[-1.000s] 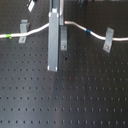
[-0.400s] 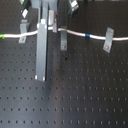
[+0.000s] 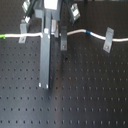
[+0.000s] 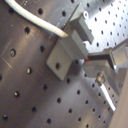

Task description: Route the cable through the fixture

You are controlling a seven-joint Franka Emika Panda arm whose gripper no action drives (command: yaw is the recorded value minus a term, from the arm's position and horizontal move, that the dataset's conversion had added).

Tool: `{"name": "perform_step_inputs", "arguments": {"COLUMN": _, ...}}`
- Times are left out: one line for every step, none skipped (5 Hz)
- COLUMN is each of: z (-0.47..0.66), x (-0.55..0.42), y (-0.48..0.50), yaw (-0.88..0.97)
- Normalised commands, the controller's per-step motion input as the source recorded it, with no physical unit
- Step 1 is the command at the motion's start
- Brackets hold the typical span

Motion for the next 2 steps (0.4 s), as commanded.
{"name": "perform_step_inputs", "arguments": {"z": 0.0, "x": -0.005, "y": -0.043, "yaw": 0.0}}
{"name": "perform_step_inputs", "arguments": {"z": 0.01, "x": -0.071, "y": -0.555, "yaw": -0.05}}
